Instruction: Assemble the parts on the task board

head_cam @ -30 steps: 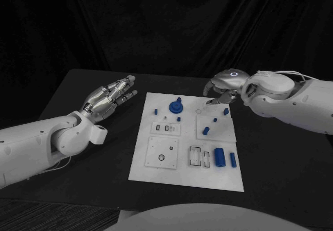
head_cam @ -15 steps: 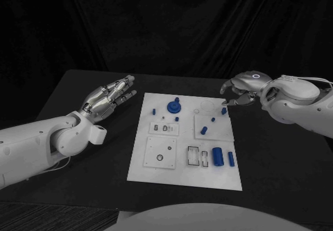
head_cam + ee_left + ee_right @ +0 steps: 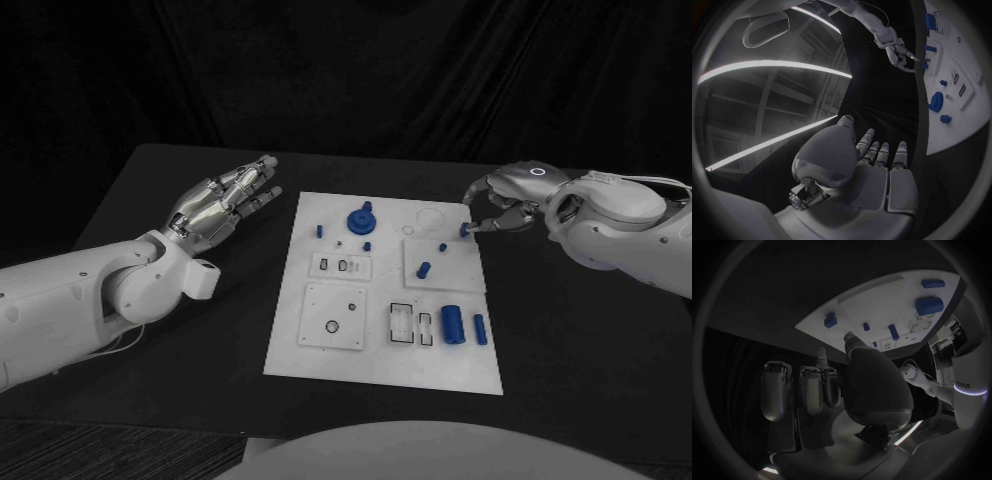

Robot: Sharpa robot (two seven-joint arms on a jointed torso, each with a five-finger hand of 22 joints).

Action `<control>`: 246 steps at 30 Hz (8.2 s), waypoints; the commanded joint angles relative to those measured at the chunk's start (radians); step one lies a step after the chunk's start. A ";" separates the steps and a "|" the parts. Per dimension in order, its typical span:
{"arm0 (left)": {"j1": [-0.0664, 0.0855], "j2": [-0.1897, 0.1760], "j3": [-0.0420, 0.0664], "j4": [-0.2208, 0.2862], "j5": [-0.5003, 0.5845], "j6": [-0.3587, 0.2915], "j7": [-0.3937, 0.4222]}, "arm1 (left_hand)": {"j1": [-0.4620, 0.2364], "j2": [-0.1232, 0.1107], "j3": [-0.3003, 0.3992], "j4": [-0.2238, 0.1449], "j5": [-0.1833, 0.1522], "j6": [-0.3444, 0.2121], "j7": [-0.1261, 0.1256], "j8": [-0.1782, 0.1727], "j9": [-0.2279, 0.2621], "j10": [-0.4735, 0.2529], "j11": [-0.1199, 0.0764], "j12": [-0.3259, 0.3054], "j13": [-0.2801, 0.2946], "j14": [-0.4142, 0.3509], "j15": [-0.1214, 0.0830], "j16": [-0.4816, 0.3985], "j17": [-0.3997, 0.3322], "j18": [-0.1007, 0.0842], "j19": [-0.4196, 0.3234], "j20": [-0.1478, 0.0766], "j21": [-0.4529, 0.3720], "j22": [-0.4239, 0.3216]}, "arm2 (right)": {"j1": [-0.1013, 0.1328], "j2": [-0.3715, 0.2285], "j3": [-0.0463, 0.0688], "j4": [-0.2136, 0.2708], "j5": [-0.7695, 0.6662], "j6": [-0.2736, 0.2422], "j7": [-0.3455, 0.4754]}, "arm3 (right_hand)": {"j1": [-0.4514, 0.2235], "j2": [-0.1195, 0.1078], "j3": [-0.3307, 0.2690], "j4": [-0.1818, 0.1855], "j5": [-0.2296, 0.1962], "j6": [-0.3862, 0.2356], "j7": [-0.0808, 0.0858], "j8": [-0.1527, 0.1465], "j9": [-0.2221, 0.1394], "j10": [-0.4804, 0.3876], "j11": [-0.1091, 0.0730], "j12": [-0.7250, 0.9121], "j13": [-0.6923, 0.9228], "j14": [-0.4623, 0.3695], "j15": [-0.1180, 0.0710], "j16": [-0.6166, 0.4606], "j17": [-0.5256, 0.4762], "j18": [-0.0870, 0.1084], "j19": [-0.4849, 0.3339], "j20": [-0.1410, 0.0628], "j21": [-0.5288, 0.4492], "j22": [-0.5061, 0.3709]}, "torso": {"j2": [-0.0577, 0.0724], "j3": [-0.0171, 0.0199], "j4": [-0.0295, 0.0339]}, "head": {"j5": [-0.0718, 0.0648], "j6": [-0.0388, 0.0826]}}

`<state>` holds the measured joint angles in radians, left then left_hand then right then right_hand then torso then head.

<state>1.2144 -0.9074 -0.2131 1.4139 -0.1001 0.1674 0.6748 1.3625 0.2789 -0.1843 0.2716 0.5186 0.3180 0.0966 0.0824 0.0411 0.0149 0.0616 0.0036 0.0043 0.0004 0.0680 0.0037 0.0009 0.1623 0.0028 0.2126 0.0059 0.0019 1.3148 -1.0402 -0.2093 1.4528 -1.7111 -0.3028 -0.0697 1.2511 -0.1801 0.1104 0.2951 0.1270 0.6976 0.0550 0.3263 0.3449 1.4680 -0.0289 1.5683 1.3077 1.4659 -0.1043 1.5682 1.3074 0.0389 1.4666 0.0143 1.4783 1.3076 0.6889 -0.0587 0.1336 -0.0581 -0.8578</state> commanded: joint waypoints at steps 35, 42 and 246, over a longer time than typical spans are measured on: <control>-0.001 0.002 0.001 -0.003 0.001 0.019 0.011 | 0.009 -0.001 0.006 -0.002 0.005 -0.002 0.000 0.003 0.001 -0.001 0.005 0.002 0.001 0.000 0.009 -0.004 -0.001 0.019 0.001 0.008 -0.002 0.001 | -0.032 0.036 0.001 -0.052 0.002 0.013 -0.028 | 0.037 0.013 0.010 -0.003 0.125 -0.003 0.008 0.085 0.013 0.103 0.008 0.003 0.263 0.105 0.010 0.003 0.263 -0.015 0.056 0.005 -0.001 0.231 | 0.000 -0.0008 0.0006 | -0.006 -0.011; -0.001 0.002 0.001 -0.004 0.001 0.020 0.011 | 0.010 -0.001 0.006 -0.002 0.005 -0.002 0.000 0.003 0.001 -0.001 0.005 0.002 0.001 0.000 0.009 -0.004 -0.001 0.019 0.001 0.008 -0.002 0.001 | -0.036 0.037 0.001 -0.053 0.002 0.019 -0.032 | 0.034 0.010 0.007 -0.003 0.113 -0.002 0.008 0.093 0.016 0.103 0.008 0.003 0.263 0.105 0.010 0.003 0.263 -0.014 0.056 0.005 -0.002 0.231 | 0.000 -0.0004 -0.0002 | -0.007 -0.013; 0.117 0.013 0.001 0.035 -0.437 -0.300 0.008 | 0.103 -0.082 0.024 -0.016 -0.131 0.232 0.059 0.086 0.028 0.677 0.137 0.353 0.358 0.674 0.108 0.404 0.271 0.016 0.570 0.069 0.351 0.170 | 0.153 0.076 0.002 0.213 -0.010 -0.204 0.066 | -0.149 0.050 -0.064 0.000 -0.073 0.003 0.026 0.041 -0.067 0.103 0.019 0.003 0.263 0.105 0.033 0.003 0.263 -0.013 0.057 0.025 -0.010 0.229 | -0.008 0.0051 -0.0139 | 0.043 -0.015</control>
<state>1.3223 -0.8980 -0.2124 1.4451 -0.3550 -0.0058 0.6703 1.4597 0.2002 -0.1598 0.2483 0.3916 0.5220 0.1499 0.1598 0.0659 0.6518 0.1924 0.3252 0.3281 0.6231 0.1695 0.3640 0.2502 0.1769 0.5234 0.2757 0.3280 0.1589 1.4659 -0.9597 -0.2077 1.6612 -1.7330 -0.4626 -0.0182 1.1024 -0.1393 0.0402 0.2956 0.0533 0.6919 0.0813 0.3617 0.2766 1.4679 -0.0146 1.5683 1.3074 1.4642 -0.0774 1.5682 1.3073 0.0391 1.4665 0.0357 1.4630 1.3078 0.6843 -0.0554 0.1274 -0.0217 -0.8725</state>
